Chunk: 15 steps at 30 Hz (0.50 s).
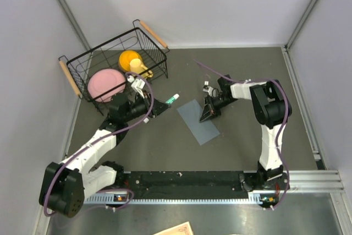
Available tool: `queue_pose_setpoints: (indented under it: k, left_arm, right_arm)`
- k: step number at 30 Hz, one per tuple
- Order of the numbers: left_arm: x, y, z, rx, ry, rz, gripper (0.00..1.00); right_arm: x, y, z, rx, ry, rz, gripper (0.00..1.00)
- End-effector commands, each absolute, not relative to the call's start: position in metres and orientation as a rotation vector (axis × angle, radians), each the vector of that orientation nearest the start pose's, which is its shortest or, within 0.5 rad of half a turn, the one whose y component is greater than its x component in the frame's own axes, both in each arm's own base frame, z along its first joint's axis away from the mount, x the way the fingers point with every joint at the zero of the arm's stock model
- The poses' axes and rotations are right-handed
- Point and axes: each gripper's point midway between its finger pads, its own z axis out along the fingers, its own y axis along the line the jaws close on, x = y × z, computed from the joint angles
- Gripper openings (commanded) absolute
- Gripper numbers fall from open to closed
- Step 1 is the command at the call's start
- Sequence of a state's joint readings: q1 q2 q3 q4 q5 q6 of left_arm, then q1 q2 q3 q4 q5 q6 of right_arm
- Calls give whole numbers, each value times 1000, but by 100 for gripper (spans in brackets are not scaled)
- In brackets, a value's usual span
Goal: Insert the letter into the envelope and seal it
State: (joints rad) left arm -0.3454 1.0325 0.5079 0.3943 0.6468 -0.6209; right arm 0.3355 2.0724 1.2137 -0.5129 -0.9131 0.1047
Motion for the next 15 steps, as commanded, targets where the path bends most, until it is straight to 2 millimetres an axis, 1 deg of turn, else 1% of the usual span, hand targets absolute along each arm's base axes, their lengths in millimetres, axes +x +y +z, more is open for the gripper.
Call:
queue_pose_setpoints:
  k: [1, 4, 6, 7, 9, 10, 11, 12, 13, 15]
  left_arm:
    - [262, -222, 219, 291, 1781, -1233, 0]
    - [263, -219, 218, 284, 1784, -1229, 0]
    - [261, -220, 217, 288, 1786, -1237, 0]
    - [261, -220, 218, 292, 1784, -1239, 0]
    - [259, -221, 219, 303, 1776, -1248, 0]
    - [258, -221, 220, 307, 1774, -1255, 0]
    - [258, -222, 221, 313, 1767, -1260, 0]
    - [257, -222, 221, 318, 1765, -1263, 0]
    - [256, -223, 221, 323, 1765, -1268, 0]
    - [255, -222, 221, 321, 1766, -1270, 0]
  right_arm:
    - [297, 242, -7, -366, 2822, 1341, 0]
    - [300, 236, -11, -293, 2835, 1360, 0]
    - [300, 238, -5, -322, 2804, 1398, 0]
    - [298, 242, 5, -342, 2766, 1464, 2]
    - [300, 249, 24, -374, 2678, 1543, 4]
    - [299, 253, 34, -380, 2635, 1603, 8]
    - [301, 255, 40, -385, 2594, 1625, 9]
    - [303, 256, 50, -391, 2560, 1635, 11]
    - [303, 259, 56, -399, 2532, 1659, 12]
    - [304, 261, 61, -389, 2514, 1679, 13]
